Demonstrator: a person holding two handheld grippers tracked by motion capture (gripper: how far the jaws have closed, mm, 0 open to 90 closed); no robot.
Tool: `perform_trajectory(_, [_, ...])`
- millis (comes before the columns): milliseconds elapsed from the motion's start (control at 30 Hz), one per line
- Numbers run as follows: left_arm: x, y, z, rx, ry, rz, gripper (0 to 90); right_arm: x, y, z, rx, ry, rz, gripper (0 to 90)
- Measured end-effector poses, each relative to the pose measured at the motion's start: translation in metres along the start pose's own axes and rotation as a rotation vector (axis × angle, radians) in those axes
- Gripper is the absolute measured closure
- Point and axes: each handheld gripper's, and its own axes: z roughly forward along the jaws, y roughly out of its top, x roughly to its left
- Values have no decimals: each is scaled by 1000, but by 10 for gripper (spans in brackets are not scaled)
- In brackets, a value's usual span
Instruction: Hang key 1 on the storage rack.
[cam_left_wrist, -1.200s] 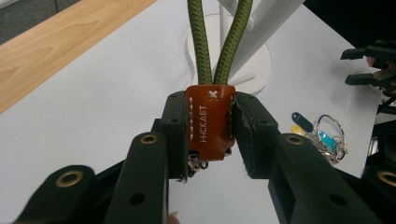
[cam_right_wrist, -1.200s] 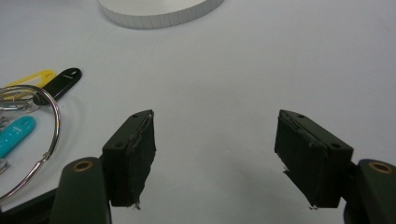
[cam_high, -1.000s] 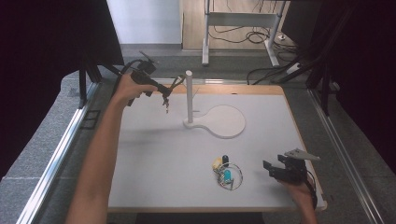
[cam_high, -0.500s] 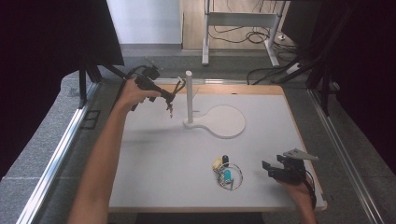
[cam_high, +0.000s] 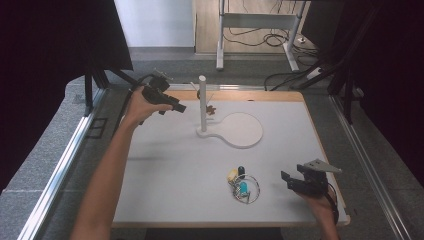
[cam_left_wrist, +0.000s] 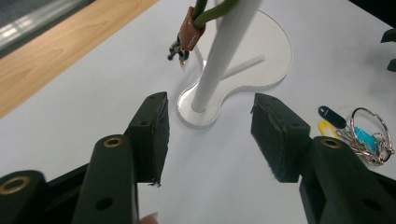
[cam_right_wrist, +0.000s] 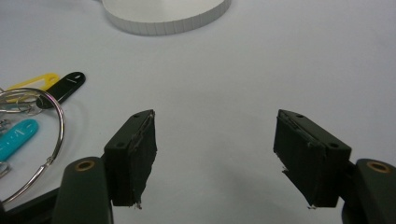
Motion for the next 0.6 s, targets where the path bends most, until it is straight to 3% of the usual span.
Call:
perform_trajectory(433, [-43, -40, -19, -53, 30, 52, 453, 2, 1, -2, 2, 11, -7, 300])
perform_trajectory(600, [-56, -56, -19, -46, 10, 87, 453, 3, 1, -1, 12, 9, -7, 300])
